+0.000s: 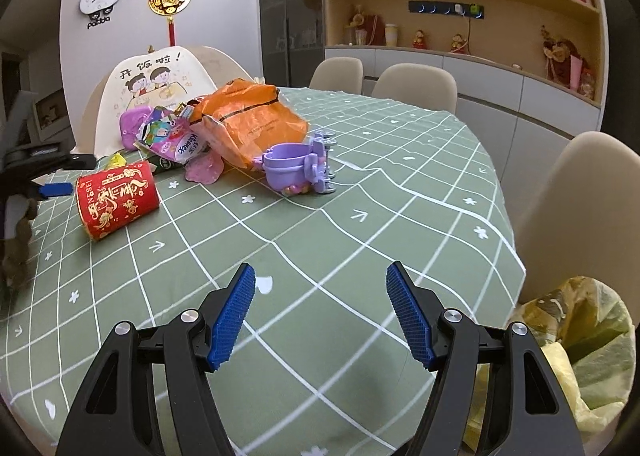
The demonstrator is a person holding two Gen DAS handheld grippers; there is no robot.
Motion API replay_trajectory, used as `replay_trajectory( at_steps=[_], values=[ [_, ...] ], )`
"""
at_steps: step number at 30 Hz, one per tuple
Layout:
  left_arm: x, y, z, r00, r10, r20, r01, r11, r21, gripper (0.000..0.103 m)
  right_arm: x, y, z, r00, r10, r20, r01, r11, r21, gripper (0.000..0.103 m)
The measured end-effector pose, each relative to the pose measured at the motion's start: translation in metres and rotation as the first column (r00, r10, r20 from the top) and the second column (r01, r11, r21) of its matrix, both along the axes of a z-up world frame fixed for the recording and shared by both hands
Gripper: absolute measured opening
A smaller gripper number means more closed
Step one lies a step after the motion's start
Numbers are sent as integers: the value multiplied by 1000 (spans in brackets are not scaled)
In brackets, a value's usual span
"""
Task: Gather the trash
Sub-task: 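Grasp the yellow-pink snack wrapper with the left tool while the right tool grasps the red paper cup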
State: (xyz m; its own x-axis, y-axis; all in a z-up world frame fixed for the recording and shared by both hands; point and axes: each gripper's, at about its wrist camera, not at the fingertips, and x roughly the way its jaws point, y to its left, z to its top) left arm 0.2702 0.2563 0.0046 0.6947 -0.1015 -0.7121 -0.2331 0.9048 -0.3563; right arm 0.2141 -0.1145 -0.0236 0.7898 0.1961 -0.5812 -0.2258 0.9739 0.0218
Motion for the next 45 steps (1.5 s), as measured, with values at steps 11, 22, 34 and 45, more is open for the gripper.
replay_trajectory(
  at_steps=[11, 22, 34, 45],
  values=[
    [23, -7, -12, 996, -82, -45, 82, 997, -6, 28, 12, 43, 23, 998, 67, -1, -67, 998, 7, 65],
    [-67, -5, -5, 982, -189, 26, 188, 982, 27, 25, 10, 126, 43, 963, 270, -9, -270, 962, 35, 65],
    [-91, -3, 3, 980, -183, 82, 181, 983, 28, 25, 36, 166, 21, 977, 198, -78, -207, 969, -132, 65],
    [-90, -15, 3, 972, -217, 88, 216, 976, 22, 25, 61, 157, 23, 976, 213, -34, -216, 962, -167, 61]
  ],
)
